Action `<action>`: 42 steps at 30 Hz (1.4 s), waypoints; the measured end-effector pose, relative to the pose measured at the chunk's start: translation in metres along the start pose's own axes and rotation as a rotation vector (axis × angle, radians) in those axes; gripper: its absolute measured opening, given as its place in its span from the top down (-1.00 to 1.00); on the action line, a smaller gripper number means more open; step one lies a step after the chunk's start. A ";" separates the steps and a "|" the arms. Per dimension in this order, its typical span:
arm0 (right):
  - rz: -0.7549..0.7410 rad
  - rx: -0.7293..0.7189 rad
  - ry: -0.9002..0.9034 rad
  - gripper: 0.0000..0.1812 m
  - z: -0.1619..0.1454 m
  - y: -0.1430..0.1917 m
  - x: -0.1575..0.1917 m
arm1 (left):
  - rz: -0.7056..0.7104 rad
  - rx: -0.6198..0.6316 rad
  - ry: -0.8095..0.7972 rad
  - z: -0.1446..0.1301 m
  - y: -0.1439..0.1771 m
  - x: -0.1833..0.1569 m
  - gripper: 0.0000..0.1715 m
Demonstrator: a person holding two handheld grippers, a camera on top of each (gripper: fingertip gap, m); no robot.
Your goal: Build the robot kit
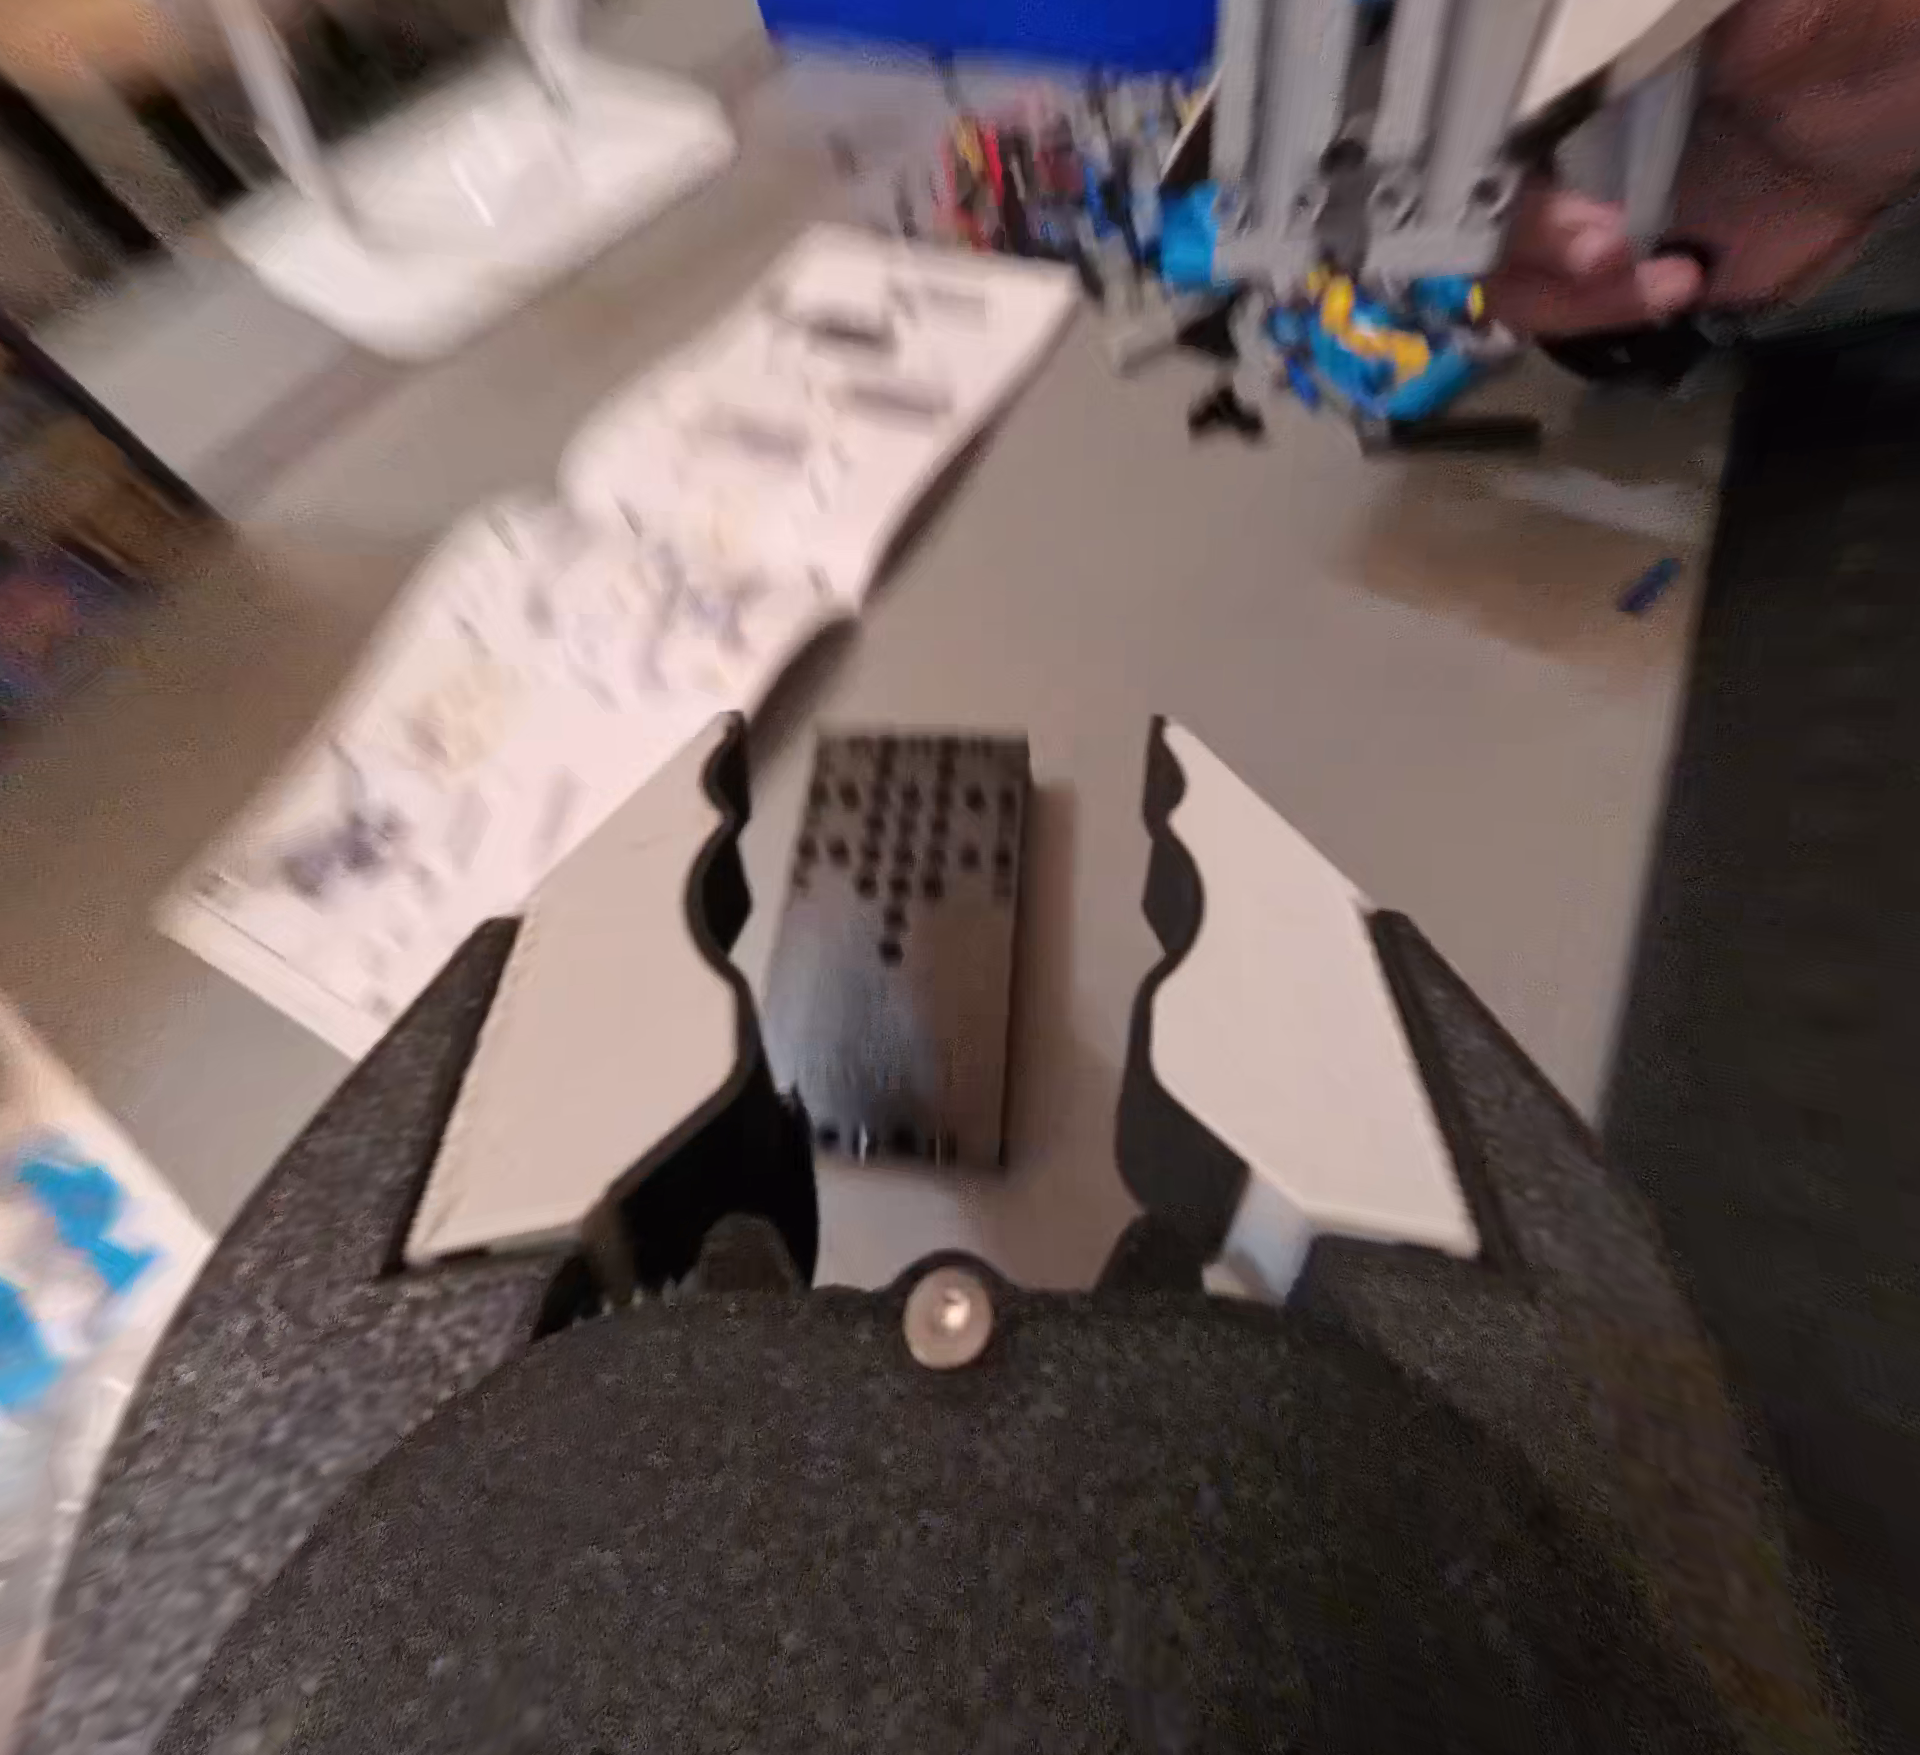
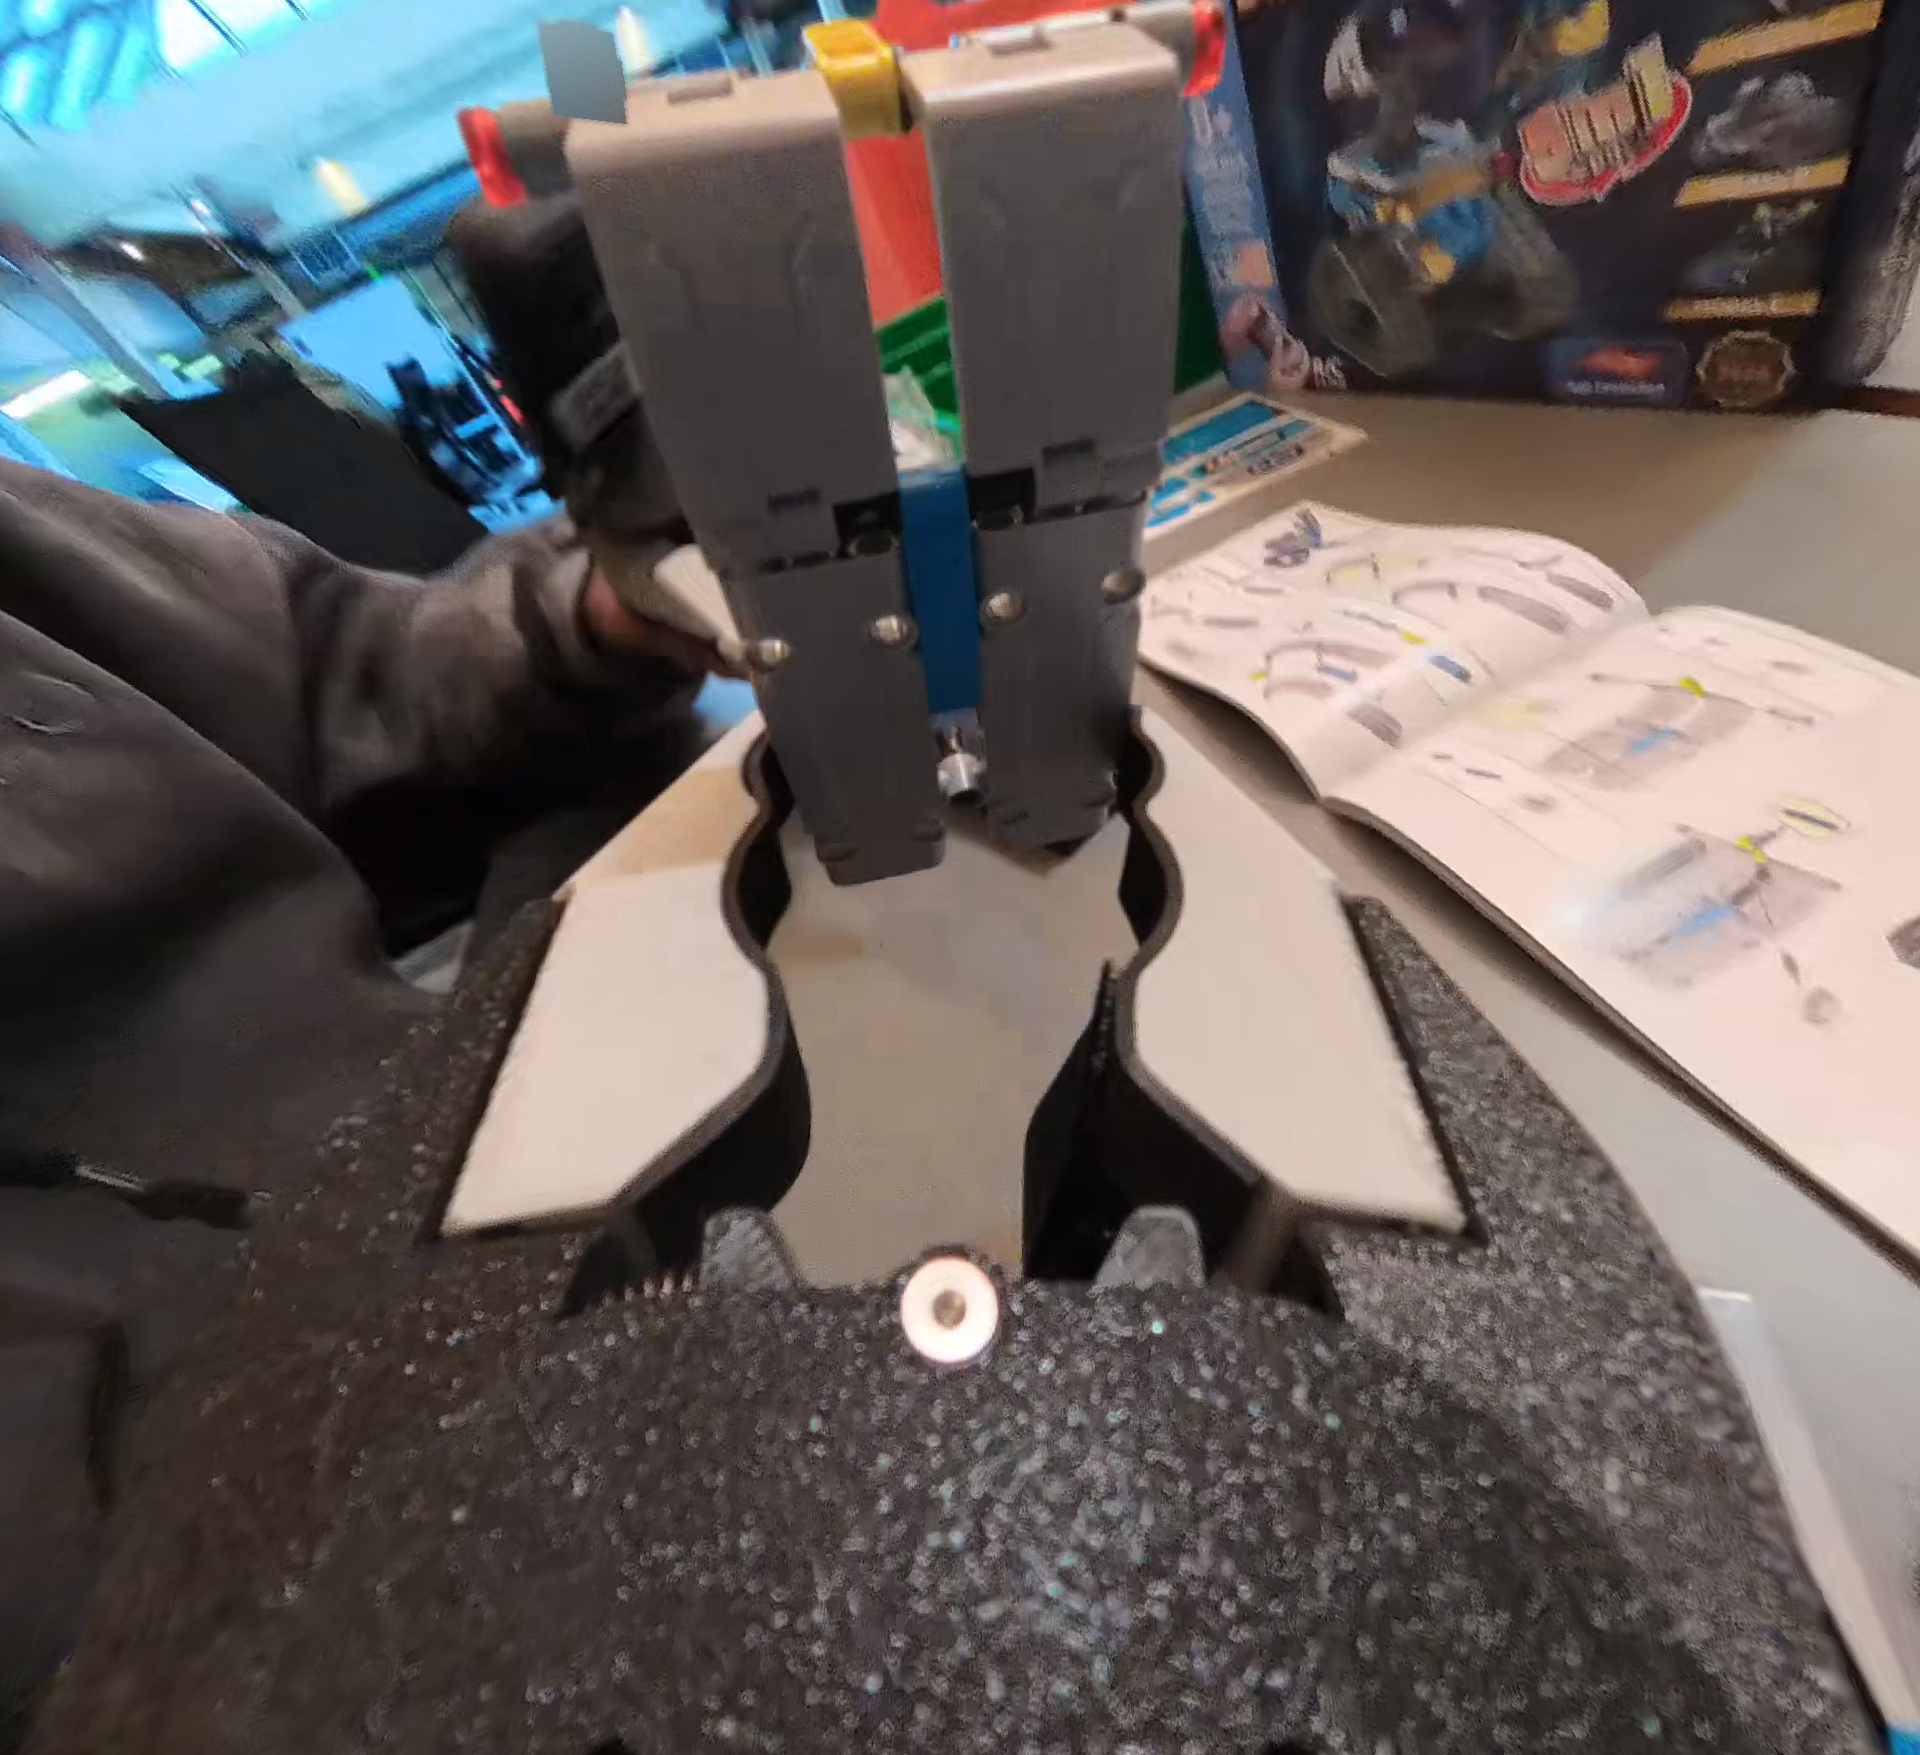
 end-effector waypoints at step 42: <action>0.272 0.065 -0.266 0.30 -0.011 -0.031 0.027 | -0.890 -0.313 0.721 0.035 -0.017 -0.053 0.26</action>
Point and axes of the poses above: each gripper's, where its closed fingertips meet, y back along the fingers, z out of its top, x = y × z across the jaws, the point moved 6 cm from there along y, back along the fingers, and after that the axes turned 5 degrees about x, right-handed, at the moved point
